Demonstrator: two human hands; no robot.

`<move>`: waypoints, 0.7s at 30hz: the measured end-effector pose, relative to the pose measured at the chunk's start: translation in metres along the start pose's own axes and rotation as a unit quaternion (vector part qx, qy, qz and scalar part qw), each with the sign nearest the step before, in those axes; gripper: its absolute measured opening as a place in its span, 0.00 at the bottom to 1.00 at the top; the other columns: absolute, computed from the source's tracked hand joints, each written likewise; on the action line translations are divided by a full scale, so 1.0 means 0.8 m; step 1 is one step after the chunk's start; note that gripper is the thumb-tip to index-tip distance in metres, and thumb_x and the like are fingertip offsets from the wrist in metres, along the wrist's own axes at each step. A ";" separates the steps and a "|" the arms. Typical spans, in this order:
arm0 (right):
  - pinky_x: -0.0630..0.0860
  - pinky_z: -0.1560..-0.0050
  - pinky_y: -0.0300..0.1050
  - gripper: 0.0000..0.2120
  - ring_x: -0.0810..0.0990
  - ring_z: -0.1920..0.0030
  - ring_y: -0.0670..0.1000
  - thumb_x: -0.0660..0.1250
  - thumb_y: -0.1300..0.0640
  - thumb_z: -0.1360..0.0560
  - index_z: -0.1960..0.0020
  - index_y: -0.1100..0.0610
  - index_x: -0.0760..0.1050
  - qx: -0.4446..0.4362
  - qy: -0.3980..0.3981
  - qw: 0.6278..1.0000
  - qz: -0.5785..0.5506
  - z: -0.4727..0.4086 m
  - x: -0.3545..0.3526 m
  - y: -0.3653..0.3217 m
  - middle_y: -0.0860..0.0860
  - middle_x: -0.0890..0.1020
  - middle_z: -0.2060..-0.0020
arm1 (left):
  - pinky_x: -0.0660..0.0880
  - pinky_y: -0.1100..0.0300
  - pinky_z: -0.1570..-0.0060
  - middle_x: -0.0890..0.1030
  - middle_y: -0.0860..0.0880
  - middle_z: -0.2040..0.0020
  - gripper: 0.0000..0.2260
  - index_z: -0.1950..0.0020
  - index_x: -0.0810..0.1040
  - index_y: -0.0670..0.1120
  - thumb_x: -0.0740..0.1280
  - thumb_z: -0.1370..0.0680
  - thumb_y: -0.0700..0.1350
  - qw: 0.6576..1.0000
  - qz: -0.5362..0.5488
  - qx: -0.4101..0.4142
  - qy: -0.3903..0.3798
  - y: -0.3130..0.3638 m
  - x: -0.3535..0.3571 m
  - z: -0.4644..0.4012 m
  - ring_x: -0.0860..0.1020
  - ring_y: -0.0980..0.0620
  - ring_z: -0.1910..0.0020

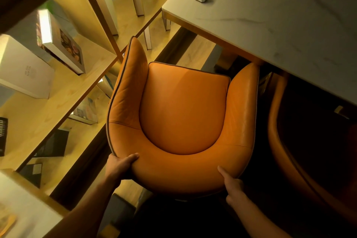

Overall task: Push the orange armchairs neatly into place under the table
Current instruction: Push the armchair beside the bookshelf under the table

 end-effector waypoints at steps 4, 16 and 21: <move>0.73 0.42 0.55 0.37 0.74 0.36 0.63 0.76 0.51 0.31 0.28 0.62 0.64 -0.056 0.036 0.997 0.040 0.002 -0.006 -0.004 0.62 0.73 0.33 | 0.75 0.57 0.72 0.74 0.43 0.43 0.45 0.29 0.62 0.43 0.80 0.36 0.59 0.999 0.000 0.036 0.019 0.002 -0.002 0.006 0.76 0.48 0.55; 0.65 0.31 0.59 0.44 0.68 0.30 0.62 0.78 0.48 0.34 0.25 0.58 0.60 -0.045 -0.019 0.997 0.055 -0.017 -0.026 -0.047 0.59 0.69 0.29 | 0.81 0.39 0.66 0.71 0.44 0.41 0.50 0.25 0.57 0.57 0.83 0.39 0.50 0.984 0.164 -0.070 -0.014 -0.031 0.039 0.041 0.76 0.36 0.47; 0.66 0.31 0.62 0.44 0.68 0.30 0.63 0.78 0.55 0.33 0.24 0.59 0.58 -0.021 -0.040 0.998 0.048 -0.024 -0.019 -0.043 0.61 0.68 0.28 | 0.82 0.40 0.66 0.73 0.41 0.37 0.44 0.27 0.62 0.51 0.82 0.36 0.46 0.991 0.127 -0.039 0.000 -0.027 0.032 0.035 0.78 0.34 0.44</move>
Point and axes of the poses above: each hand's wrist, its own z-axis away from the middle knuckle, its own x-axis out of the palm, y = z × x, the point moved 7 cm from there along -z, towards the middle knuckle
